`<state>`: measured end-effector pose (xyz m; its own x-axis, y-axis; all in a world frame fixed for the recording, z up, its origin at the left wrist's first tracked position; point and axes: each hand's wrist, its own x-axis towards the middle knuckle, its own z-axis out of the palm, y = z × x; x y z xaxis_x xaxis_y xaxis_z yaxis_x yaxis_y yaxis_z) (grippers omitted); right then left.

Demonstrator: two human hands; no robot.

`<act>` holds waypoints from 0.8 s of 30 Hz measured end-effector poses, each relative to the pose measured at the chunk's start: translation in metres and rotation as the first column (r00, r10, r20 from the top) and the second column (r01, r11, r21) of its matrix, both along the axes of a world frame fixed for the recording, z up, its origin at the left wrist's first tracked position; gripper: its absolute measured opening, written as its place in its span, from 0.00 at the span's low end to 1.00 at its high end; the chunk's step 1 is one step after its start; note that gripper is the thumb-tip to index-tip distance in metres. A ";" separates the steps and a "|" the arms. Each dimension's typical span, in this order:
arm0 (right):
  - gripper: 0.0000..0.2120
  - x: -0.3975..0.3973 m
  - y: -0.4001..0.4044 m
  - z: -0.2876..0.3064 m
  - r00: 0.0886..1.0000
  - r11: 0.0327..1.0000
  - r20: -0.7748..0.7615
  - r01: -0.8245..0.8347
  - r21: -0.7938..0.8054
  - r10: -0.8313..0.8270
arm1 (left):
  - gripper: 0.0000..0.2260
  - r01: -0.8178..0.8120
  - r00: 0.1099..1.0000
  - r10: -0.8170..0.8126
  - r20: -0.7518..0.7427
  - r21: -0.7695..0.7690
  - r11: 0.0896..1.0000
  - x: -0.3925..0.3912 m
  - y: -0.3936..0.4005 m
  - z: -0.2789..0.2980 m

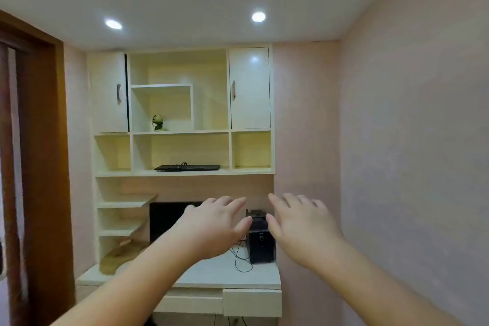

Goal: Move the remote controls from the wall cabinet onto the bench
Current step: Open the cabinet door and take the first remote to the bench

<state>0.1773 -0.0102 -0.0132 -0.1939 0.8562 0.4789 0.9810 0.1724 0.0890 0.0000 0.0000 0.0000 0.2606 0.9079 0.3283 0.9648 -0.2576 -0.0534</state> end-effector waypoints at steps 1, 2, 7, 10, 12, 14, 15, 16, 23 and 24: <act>0.25 -0.001 0.000 0.000 1.000 1.000 -0.001 -0.007 0.005 0.007 | 0.26 0.005 1.000 -0.005 -0.001 -0.003 1.000 -0.001 0.000 0.002; 0.25 -0.002 0.000 0.000 1.000 1.000 0.000 -0.012 0.018 0.012 | 0.26 -0.001 1.000 0.001 -0.021 0.008 1.000 0.000 0.001 0.002; 0.24 -0.006 -0.005 0.003 1.000 1.000 0.007 -0.007 0.028 0.007 | 0.26 -0.004 0.999 0.006 -0.046 0.042 0.999 -0.007 0.001 0.000; 0.24 -0.011 -0.006 0.006 1.000 1.000 0.003 -0.004 0.004 0.004 | 0.25 0.002 0.999 0.000 -0.039 0.070 0.998 -0.015 0.002 0.001; 0.24 -0.016 -0.004 0.007 1.000 1.000 0.003 -0.012 -0.005 0.012 | 0.25 0.004 1.000 -0.003 -0.022 0.074 0.997 -0.020 0.004 0.001; 0.24 -0.022 -0.002 0.008 1.000 1.000 0.002 -0.021 -0.010 0.022 | 0.25 0.008 1.000 -0.008 0.008 0.038 0.999 -0.026 0.005 0.000; 0.24 -0.026 0.000 0.008 1.000 1.000 -0.002 -0.029 -0.013 0.029 | 0.25 0.012 1.000 -0.013 0.013 0.023 1.000 -0.030 0.006 -0.002; 0.25 -0.030 0.002 0.007 0.999 0.999 -0.015 -0.037 -0.020 0.037 | 0.26 0.009 1.000 -0.009 0.017 0.012 1.000 -0.034 0.006 -0.006; 0.26 -0.062 0.012 0.004 0.995 0.997 -0.058 -0.082 -0.015 0.081 | 0.25 -0.036 0.998 0.031 0.056 0.097 0.995 -0.072 0.011 -0.011; 0.26 -0.066 0.014 0.003 0.996 0.997 -0.053 -0.074 -0.026 0.073 | 0.25 -0.034 0.998 0.029 0.051 0.100 0.994 -0.077 0.012 -0.011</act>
<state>0.1116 0.0041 -0.0107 -0.2322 0.8535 0.4665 0.9688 0.2458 0.0326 -0.0766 0.0122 -0.0114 0.2138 0.8771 0.4301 0.9744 -0.2230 -0.0297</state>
